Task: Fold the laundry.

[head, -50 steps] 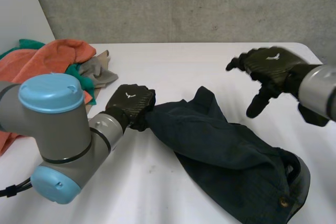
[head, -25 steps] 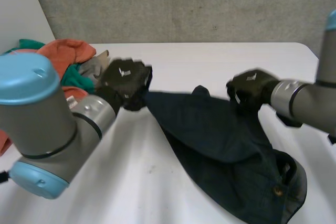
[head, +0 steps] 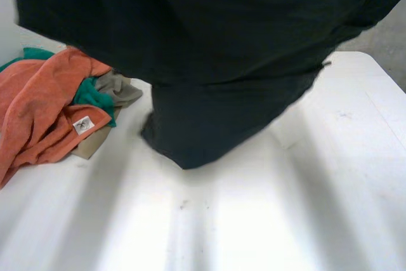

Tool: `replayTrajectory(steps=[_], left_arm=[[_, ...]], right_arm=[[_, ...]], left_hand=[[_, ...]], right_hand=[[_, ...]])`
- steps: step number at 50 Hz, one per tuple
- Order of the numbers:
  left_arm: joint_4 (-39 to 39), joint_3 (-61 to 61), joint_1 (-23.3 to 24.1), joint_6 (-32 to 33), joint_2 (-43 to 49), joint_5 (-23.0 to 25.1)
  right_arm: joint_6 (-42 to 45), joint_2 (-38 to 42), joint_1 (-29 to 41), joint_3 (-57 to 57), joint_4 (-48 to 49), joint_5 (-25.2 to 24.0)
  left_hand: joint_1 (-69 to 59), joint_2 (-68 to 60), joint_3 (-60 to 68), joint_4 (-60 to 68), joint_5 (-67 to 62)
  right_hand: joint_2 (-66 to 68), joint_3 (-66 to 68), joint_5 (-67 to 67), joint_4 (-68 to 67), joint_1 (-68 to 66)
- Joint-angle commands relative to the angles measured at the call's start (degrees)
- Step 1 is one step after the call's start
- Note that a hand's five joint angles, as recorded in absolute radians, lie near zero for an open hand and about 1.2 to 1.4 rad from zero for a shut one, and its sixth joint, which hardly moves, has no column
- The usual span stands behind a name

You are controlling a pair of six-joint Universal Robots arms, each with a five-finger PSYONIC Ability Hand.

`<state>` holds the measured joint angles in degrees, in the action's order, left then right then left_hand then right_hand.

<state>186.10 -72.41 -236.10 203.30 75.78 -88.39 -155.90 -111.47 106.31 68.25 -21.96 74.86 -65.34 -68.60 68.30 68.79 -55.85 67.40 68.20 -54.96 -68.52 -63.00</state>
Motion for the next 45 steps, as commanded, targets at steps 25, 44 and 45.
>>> replayTrajectory(steps=[25,44,45], left_arm=[[7.0,15.9,-4.8,0.3,45.6,7.3],[21.4,35.6,-6.4,0.1,68.6,0.0],[21.3,32.9,-6.3,0.2,65.7,-1.9]], right_arm=[[-6.8,37.3,2.1,-1.9,16.8,11.3],[-2.7,60.2,4.3,-10.8,42.2,19.0],[-2.5,57.9,4.3,-9.4,40.3,18.4]], left_hand=[[-14.7,-11.4,11.7,11.2,-14.2],[55.3,58.6,-58.3,-58.8,55.8],[55.3,58.6,-58.3,-58.8,55.8]], right_hand=[[12.6,11.8,-15.0,-11.5,-17.0],[-57.4,-58.2,55.0,58.5,53.0],[-57.4,-58.2,55.0,58.5,53.0]])
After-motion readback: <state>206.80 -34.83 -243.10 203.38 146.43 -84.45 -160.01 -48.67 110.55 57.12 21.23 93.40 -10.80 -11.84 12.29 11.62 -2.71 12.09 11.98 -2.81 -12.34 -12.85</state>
